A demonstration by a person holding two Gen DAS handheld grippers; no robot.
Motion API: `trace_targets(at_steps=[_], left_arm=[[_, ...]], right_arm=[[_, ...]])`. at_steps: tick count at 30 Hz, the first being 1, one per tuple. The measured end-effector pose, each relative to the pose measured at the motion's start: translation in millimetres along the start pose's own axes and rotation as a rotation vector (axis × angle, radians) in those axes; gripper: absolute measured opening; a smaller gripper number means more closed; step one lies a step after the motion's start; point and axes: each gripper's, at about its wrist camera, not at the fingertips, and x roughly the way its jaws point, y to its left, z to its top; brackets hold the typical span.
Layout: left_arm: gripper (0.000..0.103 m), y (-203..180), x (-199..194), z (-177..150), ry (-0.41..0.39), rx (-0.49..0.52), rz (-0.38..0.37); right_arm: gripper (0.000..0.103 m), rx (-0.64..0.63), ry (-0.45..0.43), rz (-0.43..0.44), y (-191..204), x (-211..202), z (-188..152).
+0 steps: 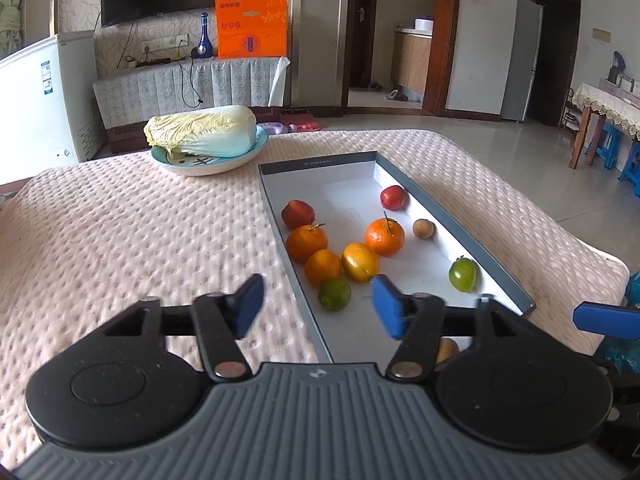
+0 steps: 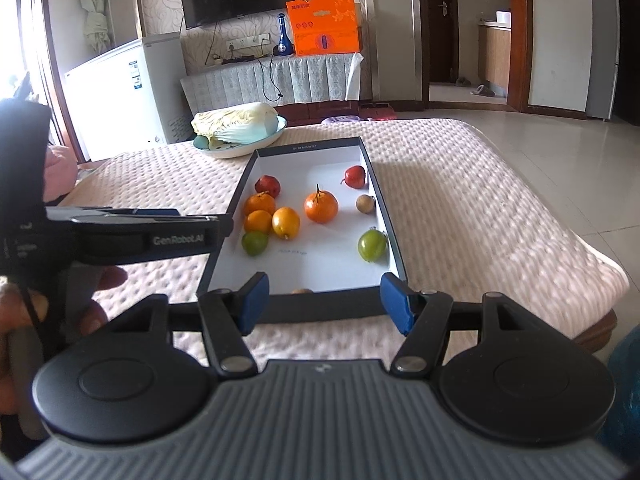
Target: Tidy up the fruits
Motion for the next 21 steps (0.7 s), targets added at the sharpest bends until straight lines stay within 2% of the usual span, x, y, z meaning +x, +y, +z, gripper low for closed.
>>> trace_targets(at_steps=[2, 4, 5, 9, 14, 18, 21], left_arm=[[0.082, -2.4, -6.7, -1.8, -0.020, 0.015, 0.003], [0.098, -5.4, -14.1, -3.7, -0.042, 0.032, 0.017], [0.100, -7.0, -17.8, -5.1, -0.053, 0.041, 0.025], [0.103, -9.5, -29.3, -9.5, -0.063, 0.048, -0.009], [0.103, -16.7, -37.3, -15.6, -0.039, 0.067, 0.040], [0.103, -18.8, -44.8, -21.7, -0.027, 0.067, 0.044], [0.103, -14.7, -49.1, -25.8, 0.014, 0.022, 0.022]], right_arm=[[0.064, 0.002, 0.002, -0.002, -1.1, -2.9, -1.7], [0.064, 0.002, 0.001, 0.000, -1.3, -6.8, -4.3], [0.064, 0.001, 0.000, 0.002, -1.1, -8.4, -5.4], [0.064, -0.004, -0.001, 0.006, -0.5, -13.2, -9.1], [0.064, -0.003, -0.010, 0.009, -0.1, -17.7, -11.0], [0.064, 0.000, -0.014, 0.009, -1.5, -20.0, -11.9], [0.064, 0.000, -0.006, 0.004, -3.8, -20.9, -12.7]])
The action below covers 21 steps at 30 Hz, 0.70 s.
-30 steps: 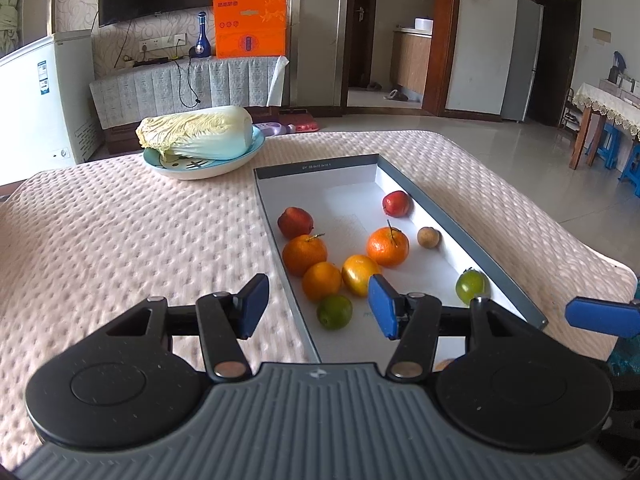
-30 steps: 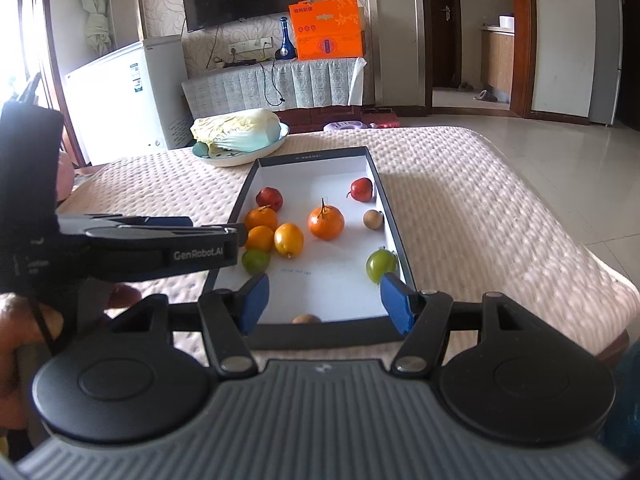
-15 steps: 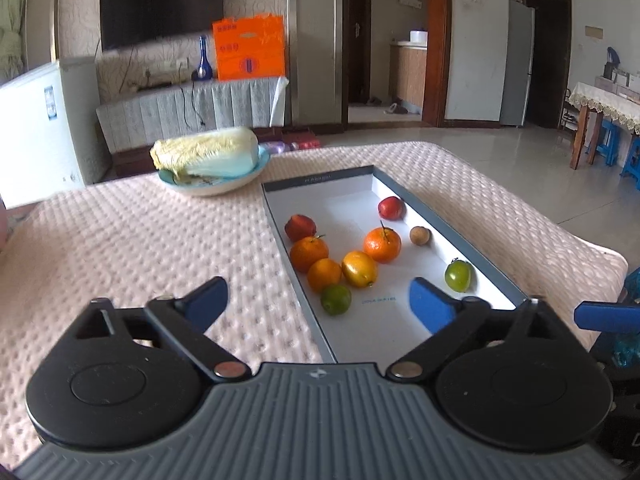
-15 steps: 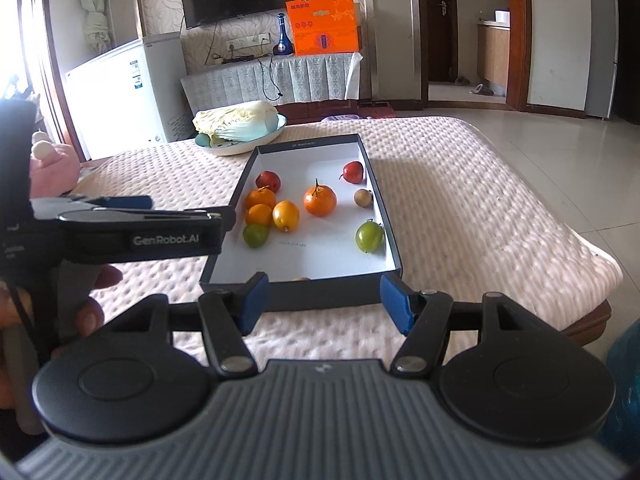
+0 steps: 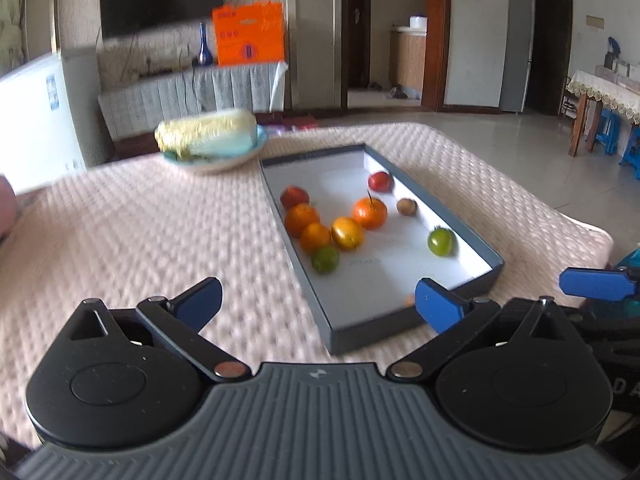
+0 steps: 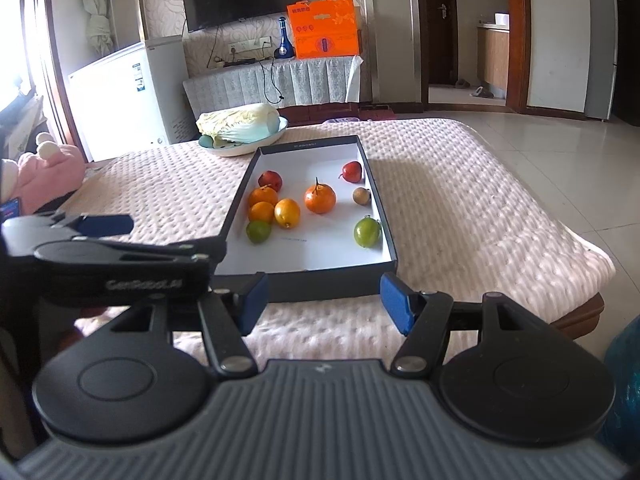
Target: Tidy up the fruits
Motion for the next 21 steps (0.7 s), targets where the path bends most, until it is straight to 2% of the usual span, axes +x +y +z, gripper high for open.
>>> trace_targets(at_steps=[6, 10, 16, 21], left_arm=[[0.103, 5.7, -8.5, -6.2, -0.005, -0.044, 0.039], [0.103, 6.5, -11.1, -7.3, -0.001, -0.062, 0.037], [0.103, -1.6, -10.8, -9.9, -0.013, -0.021, 0.037], [0.103, -0.7, -8.7, -10.2, -0.010, -0.029, 0.036]], right_arm=[[0.064, -0.041, 0.061, 0.023, 3.5, -2.2, -6.7], [0.064, -0.076, 0.085, 0.045, 10.5, -3.2, -11.2], [0.064, -0.095, 0.106, 0.047, 14.7, 0.0, -13.9], [0.064, -0.083, 0.105, 0.046, 13.7, 1.4, -14.2]])
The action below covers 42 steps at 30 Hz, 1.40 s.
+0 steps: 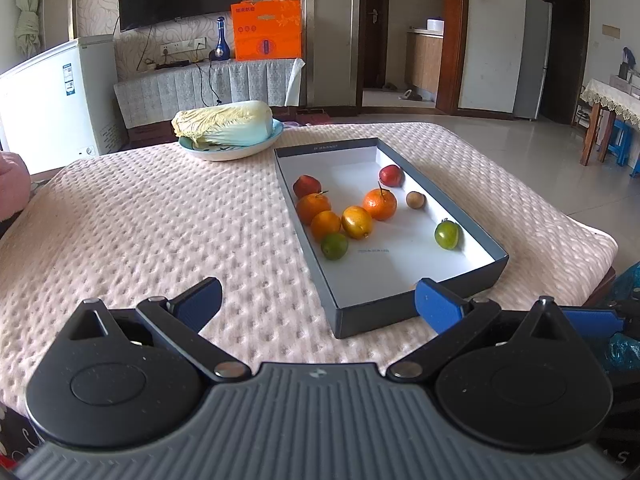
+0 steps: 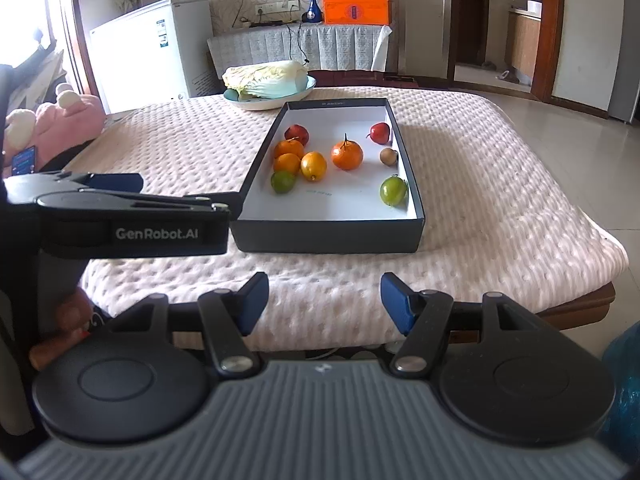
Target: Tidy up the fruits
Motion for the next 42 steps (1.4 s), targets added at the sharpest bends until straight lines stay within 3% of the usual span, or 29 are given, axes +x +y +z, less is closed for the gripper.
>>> trace_targets(at_steps=[42], left_arm=[[0.103, 0.2, 10.1, -1.8, 0.013, 0.019, 0.015]], right_arm=[[0.064, -0.022, 0.026, -0.003, 6.3, 9.1, 0.0]])
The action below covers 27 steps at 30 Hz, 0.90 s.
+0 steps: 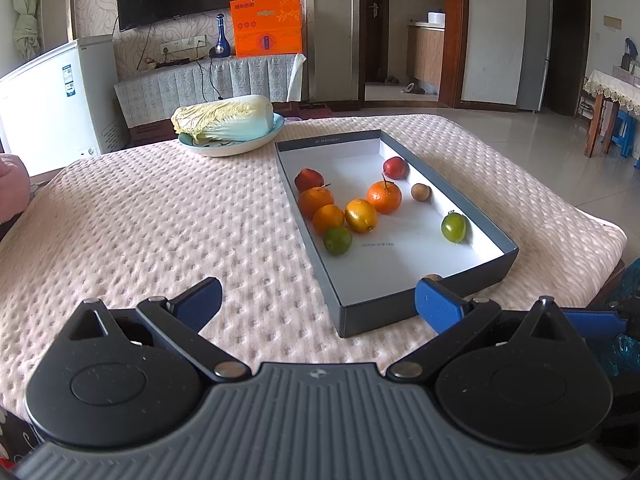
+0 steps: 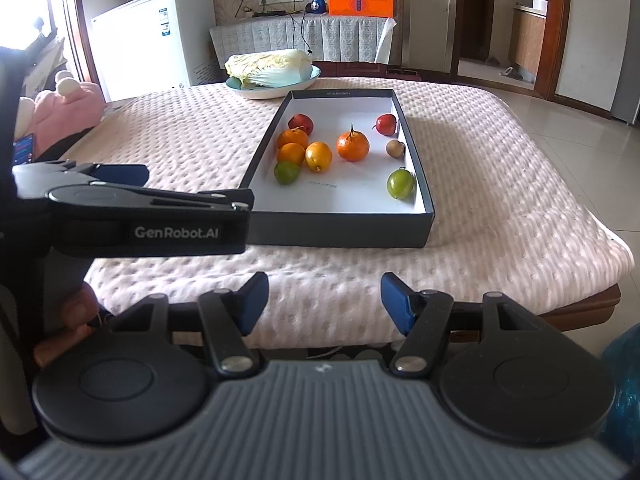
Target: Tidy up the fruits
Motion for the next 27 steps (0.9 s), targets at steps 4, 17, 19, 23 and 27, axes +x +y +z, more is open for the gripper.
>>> trace_targets(at_steps=[4, 17, 19, 23, 27], left_arm=[[0.103, 0.2, 0.2, 0.3, 0.000, 0.001, -0.002], [0.103, -0.9, 1.5, 0.3, 0.004, 0.004, -0.009], [0.103, -0.9, 2.1, 0.4, 0.007, 0.004, -0.008], [0.103, -0.6, 2.6, 0.2, 0.008, 0.004, -0.010], [0.103, -0.6, 2.8, 0.3, 0.008, 0.002, -0.014]], right_arm=[[0.064, -0.001, 0.001, 0.000, 0.1, 0.6, -0.1], [0.064, -0.003, 0.006, 0.001, 1.5, 2.6, -1.6], [0.064, -0.004, 0.009, 0.001, 1.2, 3.4, -2.1], [0.064, -0.003, 0.011, 0.001, 1.2, 3.5, -2.4], [0.065, -0.002, 0.011, 0.001, 1.2, 3.5, -2.3]])
